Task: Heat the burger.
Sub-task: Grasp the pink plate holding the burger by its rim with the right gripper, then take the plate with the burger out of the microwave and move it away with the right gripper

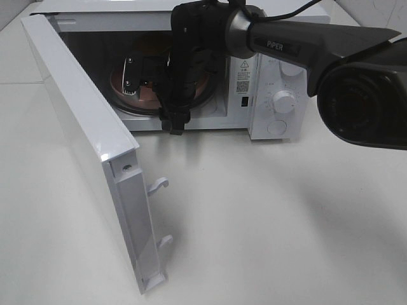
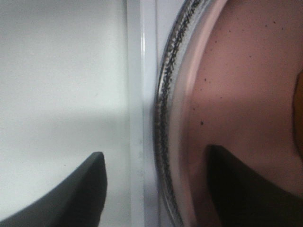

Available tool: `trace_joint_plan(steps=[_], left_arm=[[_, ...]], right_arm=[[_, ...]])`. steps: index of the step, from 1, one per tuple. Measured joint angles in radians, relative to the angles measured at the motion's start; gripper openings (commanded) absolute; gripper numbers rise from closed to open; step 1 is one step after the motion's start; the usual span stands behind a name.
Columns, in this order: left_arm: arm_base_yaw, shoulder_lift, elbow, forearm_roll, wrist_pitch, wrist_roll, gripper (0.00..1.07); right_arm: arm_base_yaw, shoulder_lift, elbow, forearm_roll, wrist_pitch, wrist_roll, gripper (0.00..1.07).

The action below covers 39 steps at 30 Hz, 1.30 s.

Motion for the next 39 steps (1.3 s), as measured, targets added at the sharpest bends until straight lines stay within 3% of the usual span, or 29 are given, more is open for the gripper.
trace_joint_plan(steps=[1, 2, 4, 5, 6, 11, 33, 36, 38, 39], left_arm=[[0.000, 0.000, 0.000, 0.000, 0.000, 0.000, 1.01], [0.000, 0.000, 0.000, 0.000, 0.000, 0.000, 1.01], [0.000, 0.000, 0.000, 0.000, 0.000, 0.000, 1.01], [0.000, 0.000, 0.000, 0.000, 0.000, 0.000, 1.01], [0.000, 0.000, 0.000, 0.000, 0.000, 0.000, 1.01], [0.000, 0.000, 0.000, 0.000, 0.000, 0.000, 1.01], [0.000, 0.000, 0.000, 0.000, 0.000, 0.000, 1.01], [0.000, 0.000, 0.000, 0.000, 0.000, 0.000, 1.01], [0.000, 0.000, 0.000, 0.000, 0.000, 0.000, 1.01], [0.000, 0.000, 0.000, 0.000, 0.000, 0.000, 1.01]], right_arm=[[0.000, 0.000, -0.002, 0.000, -0.001, 0.000, 0.44], [0.000, 0.000, -0.002, 0.000, -0.001, 0.000, 0.44], [0.000, 0.000, -0.003, -0.002, -0.005, 0.000, 0.26], [0.000, 0.000, -0.003, -0.002, -0.005, 0.000, 0.26], [0.000, -0.001, -0.006, -0.002, -0.006, 0.000, 0.16], [0.001, -0.004, -0.007, -0.009, 0.005, -0.025, 0.00], [0.015, -0.038, -0.010, -0.028, 0.144, -0.049, 0.00], [0.018, -0.063, 0.027, -0.028, 0.144, -0.049, 0.00], [0.021, -0.121, 0.129, -0.036, 0.138, -0.049, 0.00], [0.021, -0.121, 0.129, -0.036, 0.138, -0.049, 0.00]])
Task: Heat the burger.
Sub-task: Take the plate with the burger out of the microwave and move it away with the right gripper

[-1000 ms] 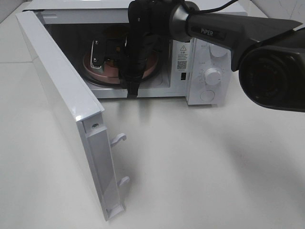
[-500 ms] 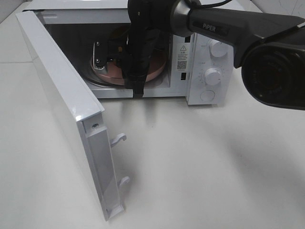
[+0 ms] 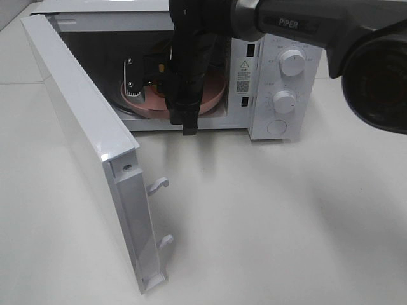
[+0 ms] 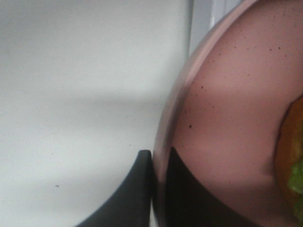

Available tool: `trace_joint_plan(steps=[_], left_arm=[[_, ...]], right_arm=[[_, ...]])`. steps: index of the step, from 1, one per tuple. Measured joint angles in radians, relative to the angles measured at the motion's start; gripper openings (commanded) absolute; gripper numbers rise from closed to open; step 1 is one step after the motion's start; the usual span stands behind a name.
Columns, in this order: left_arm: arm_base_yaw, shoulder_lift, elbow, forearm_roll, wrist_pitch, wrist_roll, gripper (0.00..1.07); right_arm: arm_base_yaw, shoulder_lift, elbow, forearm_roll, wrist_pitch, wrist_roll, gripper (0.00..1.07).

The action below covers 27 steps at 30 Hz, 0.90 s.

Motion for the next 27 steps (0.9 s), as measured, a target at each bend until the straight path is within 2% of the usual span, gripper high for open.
trace_joint_plan(steps=[2, 4, 6, 7, 11, 12, 19, 25, 27], left_arm=[[0.000, 0.000, 0.000, 0.000, 0.000, 0.000, 1.01], [0.000, 0.000, 0.000, 0.000, 0.000, 0.000, 1.01], [0.000, 0.000, 0.000, 0.000, 0.000, 0.000, 1.01], [0.000, 0.000, 0.000, 0.000, 0.000, 0.000, 1.01], [0.000, 0.000, 0.000, 0.000, 0.000, 0.000, 1.01], [0.000, 0.000, 0.000, 0.000, 0.000, 0.000, 1.01], [0.000, 0.000, 0.000, 0.000, 0.000, 0.000, 1.01], [0.000, 0.000, 0.000, 0.000, 0.000, 0.000, 1.01], [0.000, 0.000, 0.000, 0.000, 0.000, 0.000, 1.01]], right_arm=[[0.002, -0.019, 0.025, -0.001, -0.011, 0.000, 0.00], [0.005, -0.080, 0.135, -0.002, -0.061, -0.002, 0.00], [0.005, -0.097, 0.156, -0.001, -0.071, -0.002, 0.00], [0.007, -0.125, 0.218, 0.000, -0.100, -0.002, 0.00], [0.010, -0.165, 0.294, -0.001, -0.152, -0.003, 0.00], [0.014, -0.197, 0.348, -0.002, -0.181, -0.004, 0.00], [0.019, -0.276, 0.471, 0.008, -0.238, -0.010, 0.00], [0.026, -0.374, 0.642, 0.007, -0.322, 0.002, 0.00], [0.028, -0.390, 0.660, 0.008, -0.329, 0.002, 0.00]])
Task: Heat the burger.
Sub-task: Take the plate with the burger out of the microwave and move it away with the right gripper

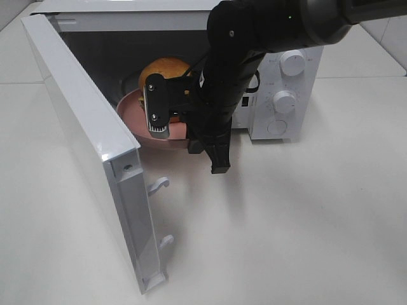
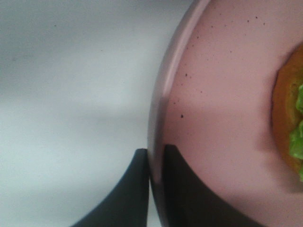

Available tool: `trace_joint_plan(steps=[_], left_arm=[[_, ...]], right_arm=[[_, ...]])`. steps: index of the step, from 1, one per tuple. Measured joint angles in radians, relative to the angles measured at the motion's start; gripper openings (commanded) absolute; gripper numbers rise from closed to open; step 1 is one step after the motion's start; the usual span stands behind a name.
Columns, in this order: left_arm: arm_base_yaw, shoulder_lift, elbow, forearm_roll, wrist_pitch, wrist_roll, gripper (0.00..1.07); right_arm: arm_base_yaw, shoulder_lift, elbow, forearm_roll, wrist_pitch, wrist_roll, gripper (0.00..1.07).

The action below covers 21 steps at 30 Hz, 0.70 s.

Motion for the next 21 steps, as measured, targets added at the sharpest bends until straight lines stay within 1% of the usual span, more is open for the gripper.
trace_joint_plan(steps=[1, 2, 3, 4, 5, 7, 8, 9, 10, 12, 13, 15, 18, 20, 21], left_arm=[[0.000, 0.000, 0.000, 0.000, 0.000, 0.000, 1.01], [0.000, 0.000, 0.000, 0.000, 0.000, 0.000, 1.01], [0.000, 0.000, 0.000, 0.000, 0.000, 0.000, 1.01], [0.000, 0.000, 0.000, 0.000, 0.000, 0.000, 1.01], [0.000, 0.000, 0.000, 0.000, 0.000, 0.000, 1.01], [0.000, 0.000, 0.000, 0.000, 0.000, 0.000, 1.01], [0.000, 0.000, 0.000, 0.000, 0.000, 0.000, 1.01], [0.000, 0.000, 0.000, 0.000, 0.000, 0.000, 1.01], [0.000, 0.000, 0.000, 0.000, 0.000, 0.000, 1.01], [0.000, 0.000, 0.000, 0.000, 0.000, 0.000, 1.01], [0.000, 0.000, 0.000, 0.000, 0.000, 0.000, 1.01], [0.000, 0.000, 0.000, 0.000, 0.000, 0.000, 1.01], [0.000, 0.000, 0.000, 0.000, 0.000, 0.000, 1.01], [0.000, 0.000, 0.000, 0.000, 0.000, 0.000, 1.01], [0.000, 0.000, 0.000, 0.000, 0.000, 0.000, 1.01]], right_arm=[[0.001, -0.027, 0.037, 0.001, -0.020, -0.001, 0.00], [0.001, -0.027, 0.037, 0.001, -0.020, -0.001, 0.00], [0.001, -0.052, 0.080, -0.001, -0.043, -0.001, 0.00], [0.001, -0.067, 0.101, -0.007, -0.057, -0.001, 0.00], [0.001, -0.067, 0.101, -0.007, -0.057, -0.001, 0.00], [0.001, -0.111, 0.163, -0.029, -0.087, -0.001, 0.00], [0.001, -0.111, 0.163, -0.029, -0.087, -0.001, 0.00], [0.001, -0.141, 0.202, -0.045, -0.099, -0.001, 0.00], [0.001, -0.141, 0.202, -0.045, -0.099, -0.001, 0.00], [0.001, -0.189, 0.253, -0.073, -0.103, -0.001, 0.00], [0.001, -0.189, 0.253, -0.073, -0.103, -0.001, 0.00], [0.001, -0.234, 0.293, -0.096, -0.108, 0.003, 0.00], [0.001, -0.258, 0.312, -0.107, -0.119, 0.005, 0.00], [0.001, -0.294, 0.345, -0.147, -0.133, 0.007, 0.00], [0.001, -0.294, 0.345, -0.147, -0.133, 0.007, 0.00]])
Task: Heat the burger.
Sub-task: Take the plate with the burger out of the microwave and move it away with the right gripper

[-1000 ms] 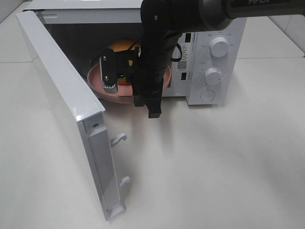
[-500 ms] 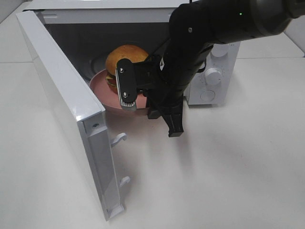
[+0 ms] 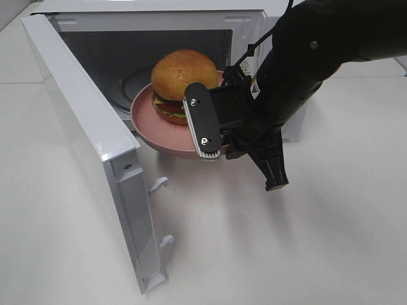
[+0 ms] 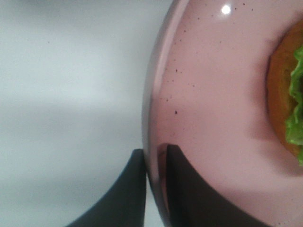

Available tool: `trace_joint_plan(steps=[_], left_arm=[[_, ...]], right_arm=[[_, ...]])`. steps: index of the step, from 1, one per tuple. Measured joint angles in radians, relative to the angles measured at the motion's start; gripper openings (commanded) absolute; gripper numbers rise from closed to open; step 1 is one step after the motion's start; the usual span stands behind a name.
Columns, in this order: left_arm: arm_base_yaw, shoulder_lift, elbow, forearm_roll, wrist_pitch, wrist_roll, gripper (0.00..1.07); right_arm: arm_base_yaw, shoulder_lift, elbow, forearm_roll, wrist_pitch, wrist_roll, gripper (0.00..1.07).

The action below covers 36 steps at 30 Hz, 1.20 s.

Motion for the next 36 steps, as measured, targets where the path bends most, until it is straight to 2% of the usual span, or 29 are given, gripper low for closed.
trace_joint_plan(steps=[7, 22, 36], left_arm=[[0.000, 0.000, 0.000, 0.000, 0.000, 0.000, 1.01], [0.000, 0.000, 0.000, 0.000, 0.000, 0.000, 1.01], [0.000, 0.000, 0.000, 0.000, 0.000, 0.000, 1.01]], right_arm=[[-0.001, -0.120, 0.088, -0.056, 0.008, 0.034, 0.00], [-0.001, -0.254, 0.159, -0.090, 0.071, 0.051, 0.00], [-0.014, -0.482, 0.325, -0.157, 0.125, 0.155, 0.00]])
